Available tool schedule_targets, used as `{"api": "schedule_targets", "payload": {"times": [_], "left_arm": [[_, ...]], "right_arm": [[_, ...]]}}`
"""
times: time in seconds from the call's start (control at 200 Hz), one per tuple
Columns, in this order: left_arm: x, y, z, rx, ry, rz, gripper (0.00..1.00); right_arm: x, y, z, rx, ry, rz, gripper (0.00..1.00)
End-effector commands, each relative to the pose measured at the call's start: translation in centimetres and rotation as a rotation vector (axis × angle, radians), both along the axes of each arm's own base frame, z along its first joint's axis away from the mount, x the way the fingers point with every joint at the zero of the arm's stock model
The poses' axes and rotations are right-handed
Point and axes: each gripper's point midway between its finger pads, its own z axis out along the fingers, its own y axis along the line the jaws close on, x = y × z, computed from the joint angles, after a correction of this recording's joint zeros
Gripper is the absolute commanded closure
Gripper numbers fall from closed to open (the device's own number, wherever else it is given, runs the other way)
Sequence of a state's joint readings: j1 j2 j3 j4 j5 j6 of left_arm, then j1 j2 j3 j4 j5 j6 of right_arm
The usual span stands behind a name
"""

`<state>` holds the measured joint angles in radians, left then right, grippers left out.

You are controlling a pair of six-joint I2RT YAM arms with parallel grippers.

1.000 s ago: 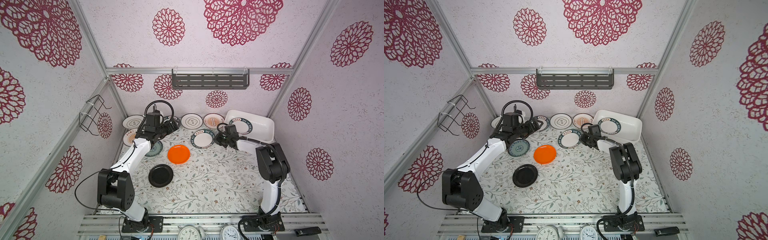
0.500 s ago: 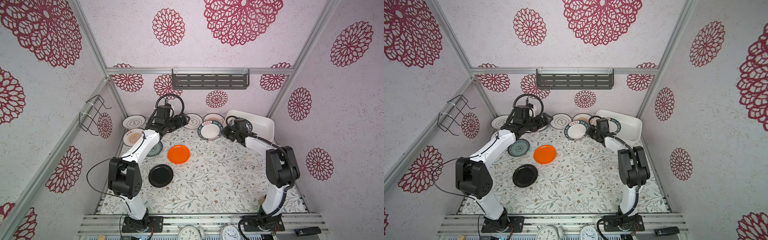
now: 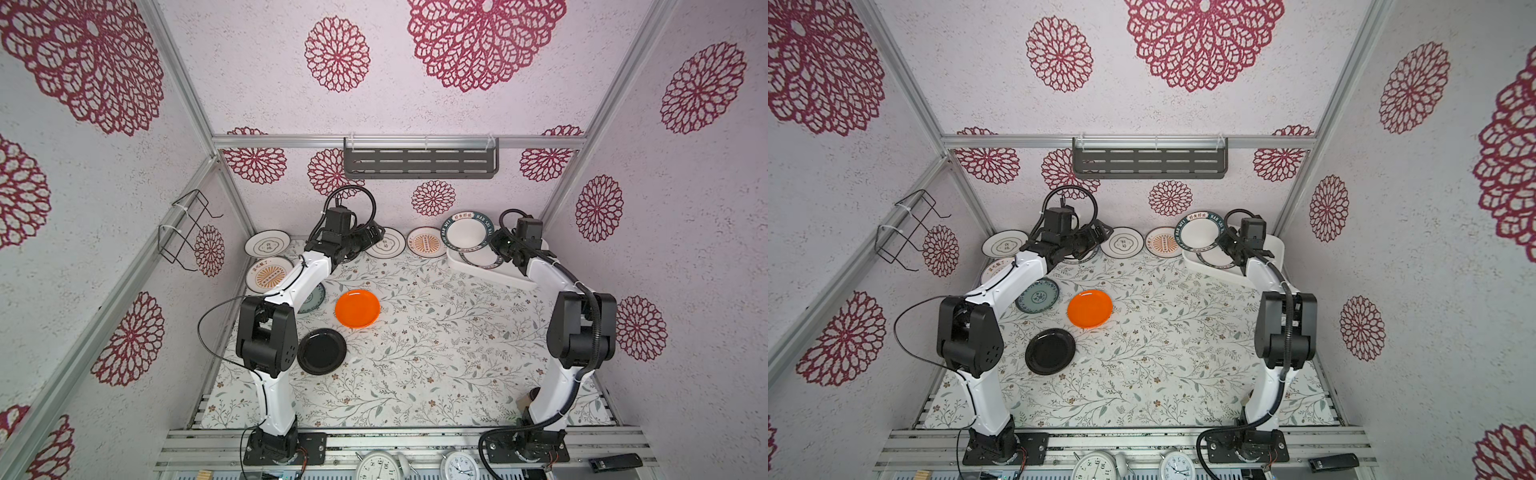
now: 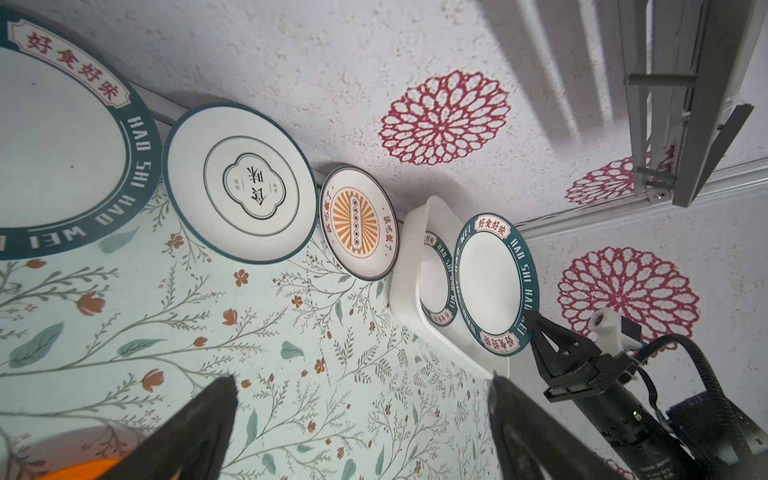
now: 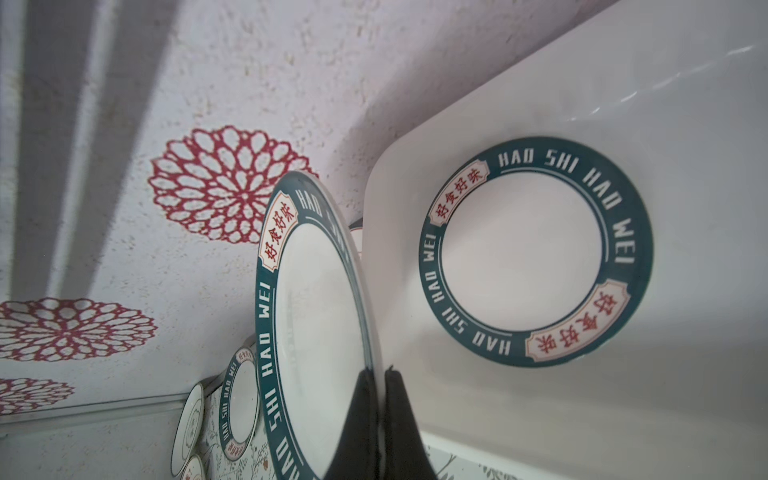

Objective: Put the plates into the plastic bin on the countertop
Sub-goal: 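Lift the green-rimmed plate with the right gripper and carry it over the bin, then lower the green-rimmed plate into the bin and open the right gripper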

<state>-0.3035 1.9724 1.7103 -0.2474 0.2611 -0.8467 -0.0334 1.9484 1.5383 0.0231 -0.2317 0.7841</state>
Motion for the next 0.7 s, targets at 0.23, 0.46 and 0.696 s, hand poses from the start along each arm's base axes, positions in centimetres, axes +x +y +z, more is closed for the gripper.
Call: {"api": "schedule_targets", "payload": {"times": [0.23,0.46,0.696], "left_arm": [[3.5,0.5,0.3,-0.002,-0.048,0.088,0.03],[4.2,1.4,-1.5,-0.016,0.009,0.137,0.03],[4.3,1.8,-1.6,-0.013,0.008,0.155,0.03]], "right_arm": [[2.1,-4.4,-2.4,-0.087,0.028,-0.055,1.0],[2.5,-6.4,-5.3,-0.091,0.079,-0.104,1.0],[2.9,-7.1,-7.7,-0.096,0.128,-0.108,1.0]]}}
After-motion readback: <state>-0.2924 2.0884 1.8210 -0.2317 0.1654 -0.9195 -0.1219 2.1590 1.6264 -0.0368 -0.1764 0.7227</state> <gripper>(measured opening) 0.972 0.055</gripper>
